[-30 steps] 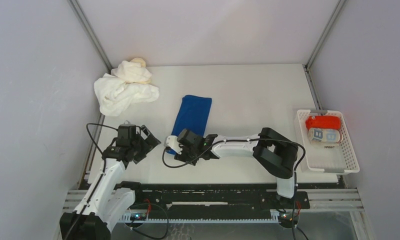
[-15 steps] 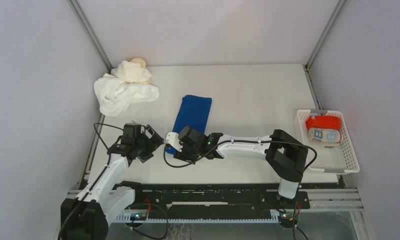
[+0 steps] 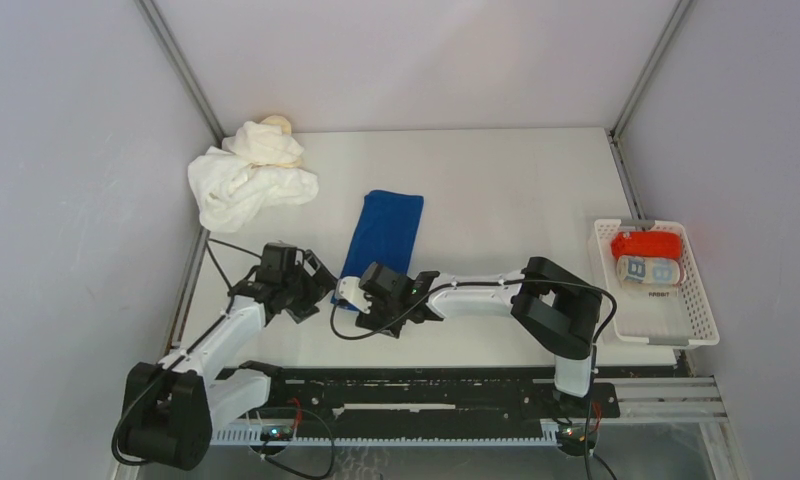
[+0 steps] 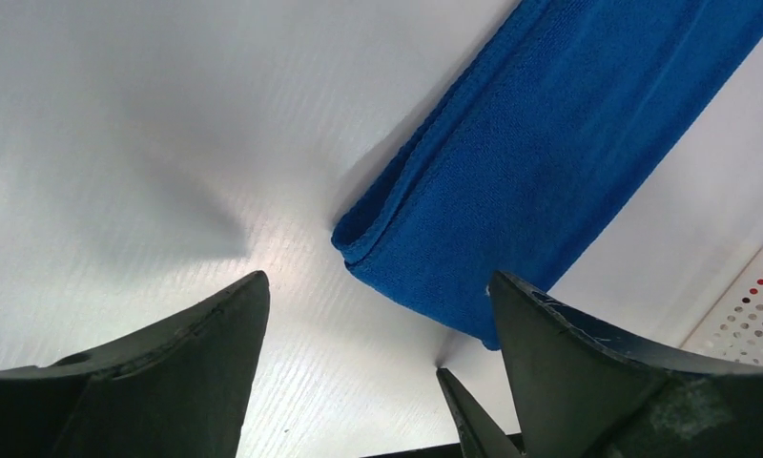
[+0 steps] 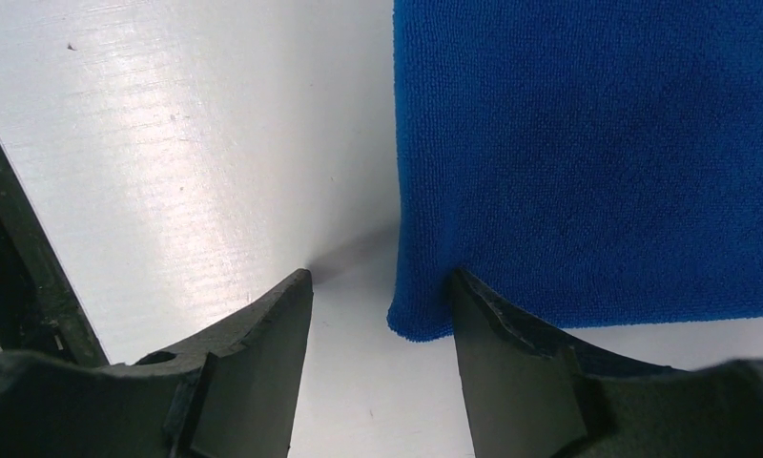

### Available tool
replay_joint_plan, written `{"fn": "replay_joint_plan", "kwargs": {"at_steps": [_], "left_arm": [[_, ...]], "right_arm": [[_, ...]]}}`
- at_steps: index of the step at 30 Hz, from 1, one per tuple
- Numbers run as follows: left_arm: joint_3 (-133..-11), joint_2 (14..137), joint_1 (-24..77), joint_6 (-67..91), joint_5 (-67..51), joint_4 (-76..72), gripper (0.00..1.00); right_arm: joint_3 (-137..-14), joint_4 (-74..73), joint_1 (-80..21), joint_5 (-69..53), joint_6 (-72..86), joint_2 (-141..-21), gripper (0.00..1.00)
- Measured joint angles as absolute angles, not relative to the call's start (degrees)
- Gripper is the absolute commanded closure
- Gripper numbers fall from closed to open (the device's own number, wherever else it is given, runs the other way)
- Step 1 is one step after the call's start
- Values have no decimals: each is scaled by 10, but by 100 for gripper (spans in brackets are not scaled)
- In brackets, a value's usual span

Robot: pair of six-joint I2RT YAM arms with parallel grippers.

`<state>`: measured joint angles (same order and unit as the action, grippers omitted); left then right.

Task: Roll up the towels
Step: Roll the towel at the center of the board.

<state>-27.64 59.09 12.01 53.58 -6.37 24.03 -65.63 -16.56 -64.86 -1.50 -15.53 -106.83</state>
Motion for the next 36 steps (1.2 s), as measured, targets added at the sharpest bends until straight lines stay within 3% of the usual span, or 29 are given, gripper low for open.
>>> {"fn": "replay_joint_plan", "kwargs": {"at_steps": [8, 18, 36], "left_arm": [[-276, 653, 137, 552, -64, 203, 37], [-284, 709, 157, 571, -76, 170, 59], [-295, 715, 160, 571, -61, 198, 62]], "right_arm": [[-654, -160, -645, -18, -153, -1068, 46], [-648, -147, -641, -27, -150, -1066, 46], [-637, -127, -628, -22, -155, -1037, 42]]}}
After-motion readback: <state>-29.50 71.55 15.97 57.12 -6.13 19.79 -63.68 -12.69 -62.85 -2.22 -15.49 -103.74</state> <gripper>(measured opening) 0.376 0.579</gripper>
